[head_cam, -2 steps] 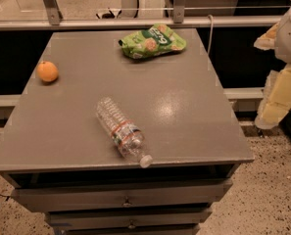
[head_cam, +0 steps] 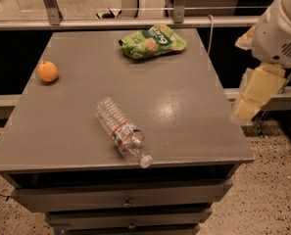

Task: Move water bottle near green rice chip bag

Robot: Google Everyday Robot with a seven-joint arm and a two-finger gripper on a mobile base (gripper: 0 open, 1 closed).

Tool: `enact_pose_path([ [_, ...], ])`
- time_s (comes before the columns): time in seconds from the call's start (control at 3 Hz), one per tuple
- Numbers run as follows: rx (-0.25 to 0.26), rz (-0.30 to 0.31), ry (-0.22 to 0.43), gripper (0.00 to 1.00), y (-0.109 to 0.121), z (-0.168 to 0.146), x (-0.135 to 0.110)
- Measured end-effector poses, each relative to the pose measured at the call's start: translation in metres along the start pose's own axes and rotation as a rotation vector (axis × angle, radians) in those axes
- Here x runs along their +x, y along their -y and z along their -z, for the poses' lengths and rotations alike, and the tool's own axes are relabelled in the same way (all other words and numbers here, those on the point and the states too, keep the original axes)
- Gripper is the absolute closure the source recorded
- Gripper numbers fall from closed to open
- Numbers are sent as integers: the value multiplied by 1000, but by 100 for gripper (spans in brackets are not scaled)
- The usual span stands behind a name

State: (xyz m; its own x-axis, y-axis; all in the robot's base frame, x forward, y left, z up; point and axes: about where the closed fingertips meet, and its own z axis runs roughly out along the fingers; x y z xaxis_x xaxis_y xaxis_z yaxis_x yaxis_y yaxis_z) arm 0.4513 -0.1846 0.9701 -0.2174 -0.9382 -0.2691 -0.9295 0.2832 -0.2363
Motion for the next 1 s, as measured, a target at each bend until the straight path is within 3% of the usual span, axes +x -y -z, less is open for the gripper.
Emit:
enact_pose_path([
  [0.33,-30,-18,77,0,-12,-23,-56],
  [0.67,-87,-77,133,0,-37,-54,-110],
  [1.0,-142,-166,163,0,-60,-97,-139],
])
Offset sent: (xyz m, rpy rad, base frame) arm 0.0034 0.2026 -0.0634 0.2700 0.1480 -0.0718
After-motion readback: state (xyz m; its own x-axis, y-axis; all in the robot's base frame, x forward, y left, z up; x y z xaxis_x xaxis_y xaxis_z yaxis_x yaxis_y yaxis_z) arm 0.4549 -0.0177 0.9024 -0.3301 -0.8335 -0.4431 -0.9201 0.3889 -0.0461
